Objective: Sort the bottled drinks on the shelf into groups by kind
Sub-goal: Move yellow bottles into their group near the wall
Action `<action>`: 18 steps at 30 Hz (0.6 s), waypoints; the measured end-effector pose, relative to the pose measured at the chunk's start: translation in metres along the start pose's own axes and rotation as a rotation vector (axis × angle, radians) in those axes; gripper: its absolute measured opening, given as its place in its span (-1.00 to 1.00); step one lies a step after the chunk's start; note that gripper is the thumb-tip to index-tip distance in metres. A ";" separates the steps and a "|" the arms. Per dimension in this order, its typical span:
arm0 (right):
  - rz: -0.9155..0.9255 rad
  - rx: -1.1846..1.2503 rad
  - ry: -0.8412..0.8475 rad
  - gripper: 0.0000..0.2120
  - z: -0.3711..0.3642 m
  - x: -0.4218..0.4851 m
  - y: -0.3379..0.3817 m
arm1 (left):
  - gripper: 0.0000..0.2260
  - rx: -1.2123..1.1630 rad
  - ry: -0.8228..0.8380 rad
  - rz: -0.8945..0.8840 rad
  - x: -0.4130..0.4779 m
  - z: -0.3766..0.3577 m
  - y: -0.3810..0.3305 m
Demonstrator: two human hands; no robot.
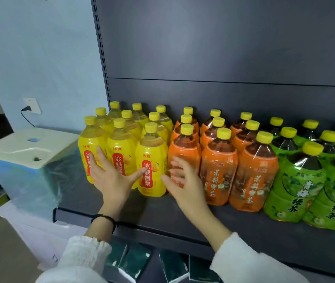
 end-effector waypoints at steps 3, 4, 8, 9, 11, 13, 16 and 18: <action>-0.057 -0.059 -0.072 -0.49 -0.025 0.006 -0.017 | 0.31 -0.012 0.080 0.038 0.002 -0.011 0.006; -0.048 -0.101 -0.081 -0.46 -0.030 0.006 -0.019 | 0.29 -0.029 0.102 0.053 0.002 -0.015 0.008; 0.016 -0.223 -0.064 -0.37 -0.043 0.000 -0.018 | 0.21 -0.073 0.112 0.079 0.003 -0.024 0.009; 0.027 -0.247 -0.061 -0.37 -0.045 0.000 -0.019 | 0.20 -0.074 0.111 0.077 0.004 -0.026 0.009; 0.038 -0.253 -0.068 -0.38 -0.045 -0.002 -0.020 | 0.19 -0.064 0.114 0.074 0.004 -0.027 0.010; 0.050 -0.237 -0.079 -0.41 -0.044 -0.003 -0.020 | 0.15 -0.049 0.109 0.069 0.005 -0.024 0.012; 0.079 -0.245 -0.068 -0.47 -0.046 -0.006 -0.018 | 0.03 -0.060 0.038 0.057 0.013 -0.006 0.023; 0.095 -0.270 -0.046 -0.49 -0.049 -0.008 -0.017 | 0.02 -0.053 -0.028 0.088 0.023 0.009 0.037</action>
Point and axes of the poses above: each hand's wrist, its own x-axis towards the middle knuckle, its own z-axis out of the back of the hand, y = z × x, the point moved 9 cm from there along x, towards the middle knuckle, and after that the axes turned 4 degrees about x, right-handed, at the moved point
